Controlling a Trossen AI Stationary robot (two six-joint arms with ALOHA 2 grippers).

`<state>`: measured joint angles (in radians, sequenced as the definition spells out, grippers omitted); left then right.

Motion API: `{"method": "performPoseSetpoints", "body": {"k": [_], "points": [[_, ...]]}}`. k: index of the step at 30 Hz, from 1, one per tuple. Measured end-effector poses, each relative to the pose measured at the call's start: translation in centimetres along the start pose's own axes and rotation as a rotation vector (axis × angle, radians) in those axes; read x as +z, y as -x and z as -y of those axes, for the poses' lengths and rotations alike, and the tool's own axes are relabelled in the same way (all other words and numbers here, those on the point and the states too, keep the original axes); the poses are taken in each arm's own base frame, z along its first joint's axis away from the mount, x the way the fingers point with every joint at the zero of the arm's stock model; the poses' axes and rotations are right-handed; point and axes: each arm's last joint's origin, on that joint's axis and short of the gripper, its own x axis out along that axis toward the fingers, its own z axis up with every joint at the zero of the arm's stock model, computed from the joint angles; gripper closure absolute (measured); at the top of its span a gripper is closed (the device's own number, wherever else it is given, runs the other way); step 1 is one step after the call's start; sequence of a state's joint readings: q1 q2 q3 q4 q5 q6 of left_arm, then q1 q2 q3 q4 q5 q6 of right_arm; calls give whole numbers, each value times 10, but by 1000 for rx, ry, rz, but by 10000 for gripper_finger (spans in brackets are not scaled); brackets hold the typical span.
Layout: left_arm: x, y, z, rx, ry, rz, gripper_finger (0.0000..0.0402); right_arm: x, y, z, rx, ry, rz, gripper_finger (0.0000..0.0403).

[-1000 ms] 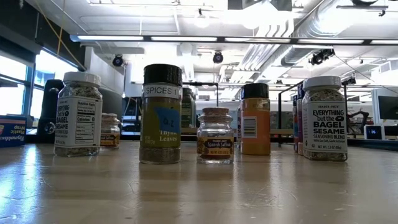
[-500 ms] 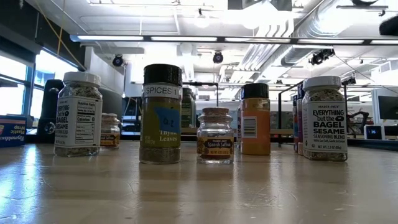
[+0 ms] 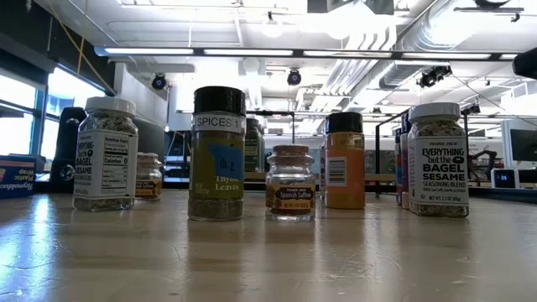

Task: Shelf spices
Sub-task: Put the bottom right white seasoning bottle on the shelf

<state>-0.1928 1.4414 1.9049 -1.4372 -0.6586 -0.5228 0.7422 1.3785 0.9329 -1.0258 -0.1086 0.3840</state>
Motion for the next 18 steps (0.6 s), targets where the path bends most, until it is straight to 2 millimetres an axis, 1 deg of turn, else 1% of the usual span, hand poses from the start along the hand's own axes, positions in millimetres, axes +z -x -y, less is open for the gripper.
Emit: {"method": "performPoseSetpoints", "body": {"k": [3, 6, 14, 18], "points": [[0, 0, 0, 0, 1, 2, 357, 1, 0, 0, 0, 1, 11, 167], [1, 0, 0, 4, 3, 8, 357, 1, 0, 0, -3, -15, 11, 212], [2, 0, 0, 5, -15, 14, 357, 1, 2, 1, 5, -47, -3, 215], [3, 0, 1, -1, -24, 27, 357, 10, 16, 8, 14, -105, 21, 215]]}}
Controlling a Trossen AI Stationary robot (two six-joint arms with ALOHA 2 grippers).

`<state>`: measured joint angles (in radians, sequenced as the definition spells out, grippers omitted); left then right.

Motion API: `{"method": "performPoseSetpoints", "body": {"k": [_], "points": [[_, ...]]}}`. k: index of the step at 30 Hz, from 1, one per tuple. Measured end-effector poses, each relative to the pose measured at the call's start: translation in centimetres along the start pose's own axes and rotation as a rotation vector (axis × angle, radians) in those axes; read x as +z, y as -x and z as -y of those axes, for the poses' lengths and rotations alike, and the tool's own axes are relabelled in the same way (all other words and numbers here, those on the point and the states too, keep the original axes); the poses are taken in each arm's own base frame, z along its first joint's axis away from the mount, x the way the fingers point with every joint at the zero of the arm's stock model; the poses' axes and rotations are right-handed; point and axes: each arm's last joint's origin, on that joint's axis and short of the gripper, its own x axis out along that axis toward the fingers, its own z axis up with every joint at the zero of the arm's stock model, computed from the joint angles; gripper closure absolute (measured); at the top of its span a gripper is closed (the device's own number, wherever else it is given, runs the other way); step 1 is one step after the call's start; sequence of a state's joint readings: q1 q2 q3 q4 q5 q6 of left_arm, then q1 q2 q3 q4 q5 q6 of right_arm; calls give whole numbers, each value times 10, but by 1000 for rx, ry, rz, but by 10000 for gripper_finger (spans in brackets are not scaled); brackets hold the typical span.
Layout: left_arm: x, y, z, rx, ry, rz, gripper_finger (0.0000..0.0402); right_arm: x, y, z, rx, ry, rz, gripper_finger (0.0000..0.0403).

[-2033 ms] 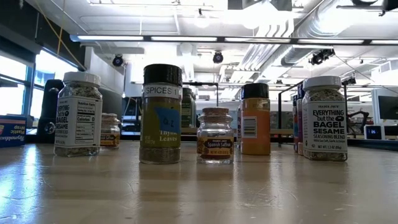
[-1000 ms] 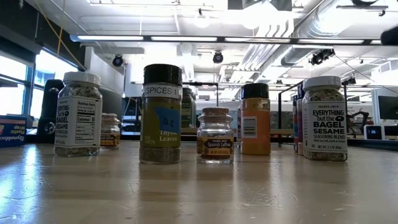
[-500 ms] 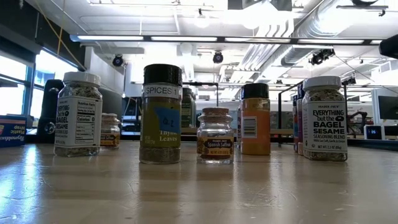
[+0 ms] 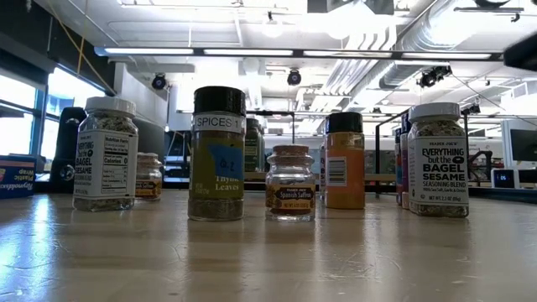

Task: Shelf spices
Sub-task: Put the bottom right white seasoning bottle on the shelf

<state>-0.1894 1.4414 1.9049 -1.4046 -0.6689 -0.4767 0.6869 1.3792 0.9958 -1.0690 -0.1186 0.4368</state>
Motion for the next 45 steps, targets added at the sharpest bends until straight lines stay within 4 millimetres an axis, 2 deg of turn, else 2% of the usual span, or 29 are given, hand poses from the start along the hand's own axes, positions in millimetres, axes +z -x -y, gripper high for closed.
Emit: {"method": "performPoseSetpoints", "body": {"k": [4, 10, 13, 16, 21, 24, 27, 31, 35, 40, 45], "points": [[1, 0, 0, -1, 1, 6, 357, 8, 28, 10, 6, -89, -19, 215], [1, 0, 0, 3, -8, 15, 357, 20, 102, 38, 40, -222, 38, 215], [2, 0, 0, 17, -8, 22, 357, 23, 143, 66, 53, -374, 136, 215], [2, 0, 0, 21, -11, 24, 357, 29, 175, 100, 39, -530, 256, 215], [2, 0, 0, 17, -43, 21, 357, 52, 202, 164, -28, -640, 353, 215], [1, 0, 0, 15, -92, 19, 357, 71, 205, 206, -92, -660, 363, 215], [1, 0, 1, -6, -115, 10, 357, 87, 201, 252, -117, -681, 354, 215], [0, 0, 2, -71, -158, -19, 357, 102, 183, 310, -137, -676, 323, 215], [0, 0, 3, -77, -150, -21, 357, 110, 159, 360, -152, -660, 297, 215], [1, 0, 2, -50, -119, 1, 357, 109, 127, 403, -154, -652, 305, 215], [3, 0, 3, -49, -26, 11, 357, 108, 110, 420, -151, -584, 283, 215]]}}
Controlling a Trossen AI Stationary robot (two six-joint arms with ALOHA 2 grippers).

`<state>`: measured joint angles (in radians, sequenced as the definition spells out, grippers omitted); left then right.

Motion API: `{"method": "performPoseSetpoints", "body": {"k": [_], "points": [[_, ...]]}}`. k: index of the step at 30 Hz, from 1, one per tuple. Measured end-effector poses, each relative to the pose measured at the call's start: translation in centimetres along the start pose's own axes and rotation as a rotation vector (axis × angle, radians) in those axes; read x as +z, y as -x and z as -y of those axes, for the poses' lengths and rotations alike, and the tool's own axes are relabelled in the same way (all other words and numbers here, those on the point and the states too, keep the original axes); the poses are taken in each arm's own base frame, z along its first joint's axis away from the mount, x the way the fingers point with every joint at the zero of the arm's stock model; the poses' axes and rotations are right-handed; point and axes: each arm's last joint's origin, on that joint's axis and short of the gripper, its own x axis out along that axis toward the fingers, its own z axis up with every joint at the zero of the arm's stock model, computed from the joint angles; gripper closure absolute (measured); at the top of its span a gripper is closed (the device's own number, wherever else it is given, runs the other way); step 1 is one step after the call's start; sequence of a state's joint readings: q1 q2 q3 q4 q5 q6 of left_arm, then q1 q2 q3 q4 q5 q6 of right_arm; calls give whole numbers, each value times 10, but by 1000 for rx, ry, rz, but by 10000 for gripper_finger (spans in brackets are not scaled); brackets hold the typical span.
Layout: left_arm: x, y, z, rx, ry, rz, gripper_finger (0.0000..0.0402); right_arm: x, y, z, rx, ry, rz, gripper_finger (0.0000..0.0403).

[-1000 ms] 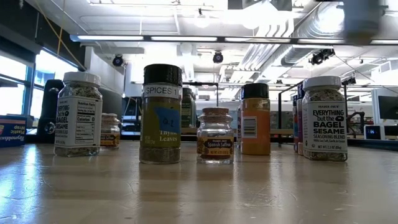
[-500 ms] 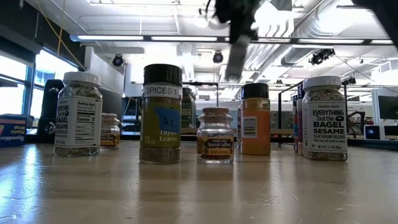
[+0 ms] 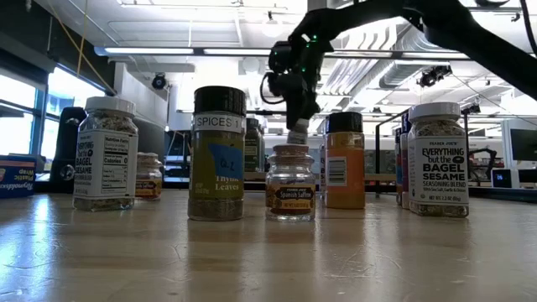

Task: Shelf spices
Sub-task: Put the bottom right white seasoning bottle on the shelf

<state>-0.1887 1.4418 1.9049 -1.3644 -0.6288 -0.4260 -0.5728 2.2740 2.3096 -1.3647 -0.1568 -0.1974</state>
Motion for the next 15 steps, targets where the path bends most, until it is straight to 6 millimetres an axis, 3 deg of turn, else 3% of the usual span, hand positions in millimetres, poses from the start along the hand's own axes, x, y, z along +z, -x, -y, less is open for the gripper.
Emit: {"method": "performPoseSetpoints", "body": {"k": [3, 9, 15], "points": [[1, -1, -1, 6, 35, 7, 357, 4, -5, 1, 3, 31, 22, 214], [1, -1, -1, 9, 71, 8, 357, 12, -7, 5, -10, 19, 102, 166], [1, -1, -1, 9, 61, 8, 357, 16, -5, 6, -37, 33, 144, 159]]}}
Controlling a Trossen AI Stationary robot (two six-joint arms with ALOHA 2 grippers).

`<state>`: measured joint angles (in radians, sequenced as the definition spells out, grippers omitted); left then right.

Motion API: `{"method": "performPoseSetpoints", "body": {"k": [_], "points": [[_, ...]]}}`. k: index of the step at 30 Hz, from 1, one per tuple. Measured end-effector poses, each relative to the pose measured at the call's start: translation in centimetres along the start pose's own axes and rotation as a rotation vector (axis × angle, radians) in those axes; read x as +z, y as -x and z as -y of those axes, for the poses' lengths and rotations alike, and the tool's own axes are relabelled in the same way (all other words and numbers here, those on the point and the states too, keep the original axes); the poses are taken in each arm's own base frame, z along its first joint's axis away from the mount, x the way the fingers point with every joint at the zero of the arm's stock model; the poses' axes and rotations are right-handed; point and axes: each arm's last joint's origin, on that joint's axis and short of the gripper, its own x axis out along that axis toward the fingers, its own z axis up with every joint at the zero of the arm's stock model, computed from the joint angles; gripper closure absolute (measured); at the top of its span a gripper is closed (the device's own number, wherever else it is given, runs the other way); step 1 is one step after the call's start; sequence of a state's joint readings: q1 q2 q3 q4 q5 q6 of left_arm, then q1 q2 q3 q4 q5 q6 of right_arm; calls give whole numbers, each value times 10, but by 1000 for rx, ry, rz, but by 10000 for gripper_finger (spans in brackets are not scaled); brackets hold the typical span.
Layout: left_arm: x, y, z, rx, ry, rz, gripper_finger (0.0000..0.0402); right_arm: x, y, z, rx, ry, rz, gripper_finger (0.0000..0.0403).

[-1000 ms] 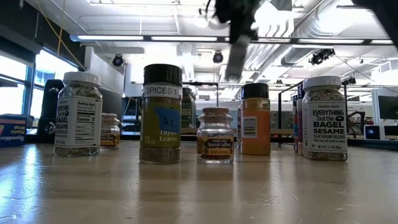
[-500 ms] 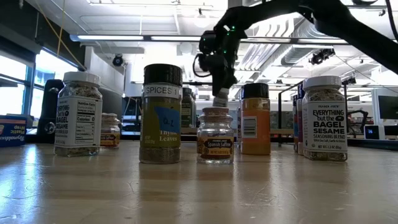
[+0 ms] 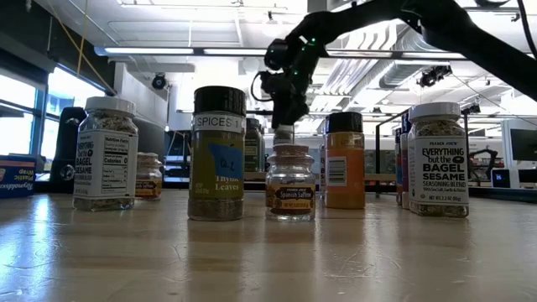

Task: Shelf spices
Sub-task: Put the bottom right white seasoning bottle on the shelf

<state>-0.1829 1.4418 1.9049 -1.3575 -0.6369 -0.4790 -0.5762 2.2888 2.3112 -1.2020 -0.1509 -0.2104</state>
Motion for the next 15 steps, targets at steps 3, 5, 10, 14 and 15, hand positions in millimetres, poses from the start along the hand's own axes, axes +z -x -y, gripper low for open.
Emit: {"method": "performPoseSetpoints", "body": {"k": [3, 5, 10, 14, 15], "points": [[0, 0, 0, 0, 0, 0, 357, 0, 8, -1, -5, 7, 17, 157], [0, 0, 0, -3, 0, -1, 357, 1, 21, -3, -14, 11, 45, 157], [0, 0, 0, -3, -2, -2, 357, -2, 55, -9, -22, 24, 97, 156], [-1, 0, 0, -1, 6, -6, 357, -11, 71, -20, 110, 39, 58, 175], [-1, 0, 0, -1, 10, -6, 357, -14, 71, -24, 141, 62, 38, 187]]}}
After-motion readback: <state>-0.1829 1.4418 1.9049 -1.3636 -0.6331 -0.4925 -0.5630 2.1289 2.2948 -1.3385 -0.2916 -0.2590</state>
